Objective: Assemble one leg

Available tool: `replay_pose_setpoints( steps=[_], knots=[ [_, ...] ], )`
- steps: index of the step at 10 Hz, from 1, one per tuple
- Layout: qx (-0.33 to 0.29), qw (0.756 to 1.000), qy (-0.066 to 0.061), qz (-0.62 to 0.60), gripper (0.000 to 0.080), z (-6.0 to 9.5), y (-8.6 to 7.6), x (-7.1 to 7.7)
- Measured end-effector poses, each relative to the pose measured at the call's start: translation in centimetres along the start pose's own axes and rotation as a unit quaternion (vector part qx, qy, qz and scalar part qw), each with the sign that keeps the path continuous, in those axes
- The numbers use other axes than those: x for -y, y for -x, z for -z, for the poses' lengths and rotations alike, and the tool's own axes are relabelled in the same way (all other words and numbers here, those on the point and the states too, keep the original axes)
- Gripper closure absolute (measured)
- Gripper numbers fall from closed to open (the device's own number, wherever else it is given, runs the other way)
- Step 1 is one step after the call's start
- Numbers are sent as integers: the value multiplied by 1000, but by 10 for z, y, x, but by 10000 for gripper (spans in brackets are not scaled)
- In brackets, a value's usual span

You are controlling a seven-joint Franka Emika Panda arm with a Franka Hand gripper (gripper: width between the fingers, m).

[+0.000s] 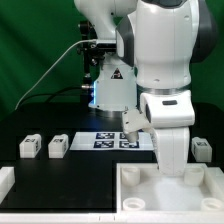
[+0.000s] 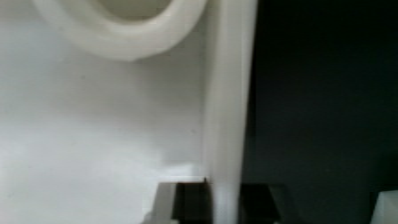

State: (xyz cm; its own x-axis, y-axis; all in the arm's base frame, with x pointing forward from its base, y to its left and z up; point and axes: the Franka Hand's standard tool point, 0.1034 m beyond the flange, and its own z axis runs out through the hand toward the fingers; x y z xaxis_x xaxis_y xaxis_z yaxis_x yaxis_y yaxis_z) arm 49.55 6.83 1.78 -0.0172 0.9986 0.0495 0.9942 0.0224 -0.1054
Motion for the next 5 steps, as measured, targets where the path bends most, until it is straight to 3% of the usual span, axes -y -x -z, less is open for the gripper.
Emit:
replay_pose_setpoints(
  steps=[3, 4, 5],
  knots=[
    [0, 1000, 0, 0, 684, 0, 1, 0],
    [0, 1000, 0, 0, 477, 0, 1, 0],
    [0, 1000, 0, -1, 342, 0, 1, 0]
  ],
)
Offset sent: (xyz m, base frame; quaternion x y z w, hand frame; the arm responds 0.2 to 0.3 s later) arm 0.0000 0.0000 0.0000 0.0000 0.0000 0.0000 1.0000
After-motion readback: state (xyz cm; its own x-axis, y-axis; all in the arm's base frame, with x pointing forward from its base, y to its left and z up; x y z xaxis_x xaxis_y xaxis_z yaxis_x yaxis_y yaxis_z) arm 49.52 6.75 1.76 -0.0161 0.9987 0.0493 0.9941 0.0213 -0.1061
